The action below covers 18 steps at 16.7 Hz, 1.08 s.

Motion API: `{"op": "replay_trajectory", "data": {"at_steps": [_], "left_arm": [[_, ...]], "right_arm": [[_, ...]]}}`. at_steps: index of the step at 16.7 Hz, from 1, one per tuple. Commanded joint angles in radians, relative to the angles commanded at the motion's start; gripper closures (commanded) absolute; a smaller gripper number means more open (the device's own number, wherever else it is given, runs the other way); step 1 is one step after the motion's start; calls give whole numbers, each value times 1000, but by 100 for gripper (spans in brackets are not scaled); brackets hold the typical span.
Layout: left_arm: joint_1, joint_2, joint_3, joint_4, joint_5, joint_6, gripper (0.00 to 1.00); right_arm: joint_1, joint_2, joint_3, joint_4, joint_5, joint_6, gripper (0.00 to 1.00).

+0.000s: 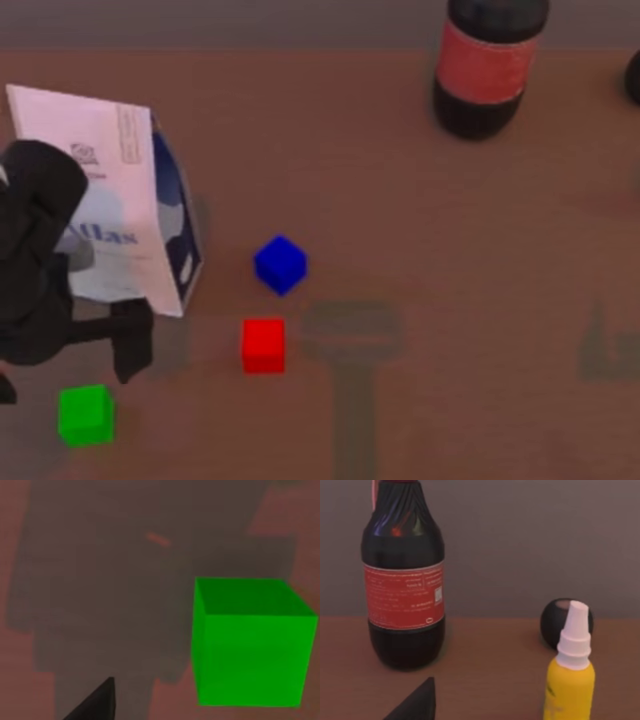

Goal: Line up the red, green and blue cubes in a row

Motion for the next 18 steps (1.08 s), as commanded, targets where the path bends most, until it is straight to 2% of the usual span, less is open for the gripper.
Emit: {"op": "replay_trajectory", "data": {"at_steps": [9,15,18], "left_arm": [[2,151,-147,299,0,5,0],[2,164,-159,324,0,6,0],[2,164,-159,324,0,6,23]], "right_arm": [[0,0,0,0,0,0,0],[0,0,0,0,0,0,0],[0,0,0,0,0,0,0]]}}
